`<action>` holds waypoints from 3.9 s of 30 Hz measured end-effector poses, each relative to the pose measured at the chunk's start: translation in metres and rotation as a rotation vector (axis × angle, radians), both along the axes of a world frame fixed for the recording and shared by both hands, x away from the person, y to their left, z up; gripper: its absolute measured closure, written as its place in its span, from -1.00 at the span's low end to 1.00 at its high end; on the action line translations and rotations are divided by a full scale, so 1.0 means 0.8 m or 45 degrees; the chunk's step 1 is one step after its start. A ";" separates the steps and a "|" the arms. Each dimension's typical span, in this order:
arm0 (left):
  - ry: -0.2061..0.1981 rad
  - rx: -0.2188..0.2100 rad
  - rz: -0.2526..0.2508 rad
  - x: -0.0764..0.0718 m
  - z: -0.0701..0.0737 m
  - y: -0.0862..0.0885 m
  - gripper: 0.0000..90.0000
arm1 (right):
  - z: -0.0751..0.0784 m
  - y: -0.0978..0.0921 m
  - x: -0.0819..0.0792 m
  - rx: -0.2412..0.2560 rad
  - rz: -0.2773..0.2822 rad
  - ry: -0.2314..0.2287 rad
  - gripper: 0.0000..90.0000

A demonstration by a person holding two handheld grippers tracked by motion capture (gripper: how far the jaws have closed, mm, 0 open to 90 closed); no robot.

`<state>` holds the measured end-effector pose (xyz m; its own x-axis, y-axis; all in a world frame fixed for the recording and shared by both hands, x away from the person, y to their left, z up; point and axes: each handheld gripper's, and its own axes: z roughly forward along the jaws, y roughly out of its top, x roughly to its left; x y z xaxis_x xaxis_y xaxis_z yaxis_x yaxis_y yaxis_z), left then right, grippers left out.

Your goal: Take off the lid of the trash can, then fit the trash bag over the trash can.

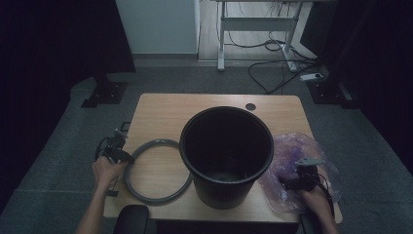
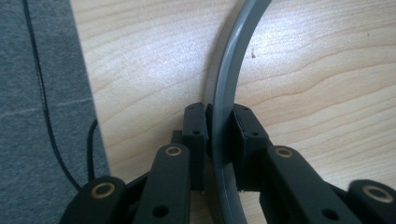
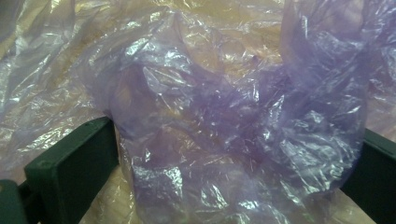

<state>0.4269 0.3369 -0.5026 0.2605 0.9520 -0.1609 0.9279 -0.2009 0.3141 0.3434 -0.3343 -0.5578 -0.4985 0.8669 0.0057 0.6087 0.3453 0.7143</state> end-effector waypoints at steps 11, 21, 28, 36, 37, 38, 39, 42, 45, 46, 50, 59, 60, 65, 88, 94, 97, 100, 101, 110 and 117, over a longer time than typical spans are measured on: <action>-0.132 -0.076 -0.005 -0.014 -0.012 0.005 0.59 | 0.000 0.000 0.000 0.001 0.000 0.002 -1.00; -0.477 0.021 -0.124 -0.044 -0.039 -0.011 -0.60 | 0.000 0.000 0.000 0.002 0.000 0.004 -1.00; -0.584 0.033 -0.128 -0.053 -0.050 -0.014 -0.74 | 0.000 0.000 0.000 0.002 0.009 0.003 -1.00; -0.586 0.032 -0.125 -0.055 -0.050 -0.016 -0.74 | 0.012 0.001 -0.002 -0.029 0.038 -0.018 -1.00; -0.586 0.031 -0.126 -0.056 -0.050 -0.016 -0.74 | 0.015 0.001 -0.002 -0.028 0.037 -0.025 -1.00; -0.585 0.030 -0.127 -0.056 -0.050 -0.016 -0.74 | 0.017 0.002 -0.003 -0.024 0.033 -0.035 -1.00; -0.585 0.031 -0.126 -0.056 -0.050 -0.016 -0.74 | 0.020 0.002 -0.003 -0.020 0.036 -0.044 -1.00; -0.585 0.034 -0.114 -0.057 -0.050 -0.019 -0.74 | 0.030 0.003 -0.004 -0.007 0.042 -0.065 -1.00; -0.580 0.033 -0.121 -0.061 -0.050 -0.026 -0.74 | 0.040 0.005 -0.004 -0.010 0.051 -0.078 -1.00; -0.587 0.028 -0.130 -0.062 -0.051 -0.029 -0.74 | 0.043 0.005 -0.004 -0.014 0.051 -0.079 -1.00; -0.603 0.025 -0.123 -0.064 -0.052 -0.030 -0.74 | 0.058 0.004 -0.001 -0.027 0.061 -0.069 -1.00; -0.621 0.030 -0.076 -0.065 -0.054 -0.036 -0.74 | 0.079 -0.014 0.017 -0.126 0.070 0.006 -1.00; -0.621 0.030 -0.077 -0.065 -0.054 -0.036 -0.74 | 0.079 -0.015 0.020 -0.132 0.071 0.006 -1.00; -0.621 0.030 -0.076 -0.065 -0.054 -0.036 -0.74 | 0.067 -0.008 0.040 -0.167 0.126 0.074 -1.00; -0.623 0.031 -0.074 -0.066 -0.054 -0.036 -0.74 | 0.055 0.020 0.079 -0.325 0.240 0.530 0.83; -0.623 0.031 -0.074 -0.066 -0.054 -0.036 -0.74 | 0.079 0.023 0.075 -0.329 0.290 0.553 0.83; -0.624 0.031 -0.074 -0.066 -0.054 -0.036 -0.74 | 0.095 0.024 0.072 -0.332 0.312 0.534 0.83; -0.624 0.031 -0.074 -0.066 -0.054 -0.036 -0.74 | 0.114 0.022 0.069 -0.327 0.326 0.517 0.82; -0.624 0.031 -0.074 -0.066 -0.054 -0.036 -0.74 | 0.118 0.022 0.068 -0.325 0.327 0.516 0.82; -0.624 0.031 -0.074 -0.066 -0.054 -0.036 -0.74 | 0.166 0.013 0.057 -0.319 0.340 0.457 0.82; -0.625 0.031 -0.073 -0.066 -0.054 -0.037 -0.74 | 0.205 0.010 0.050 -0.313 0.355 0.407 0.82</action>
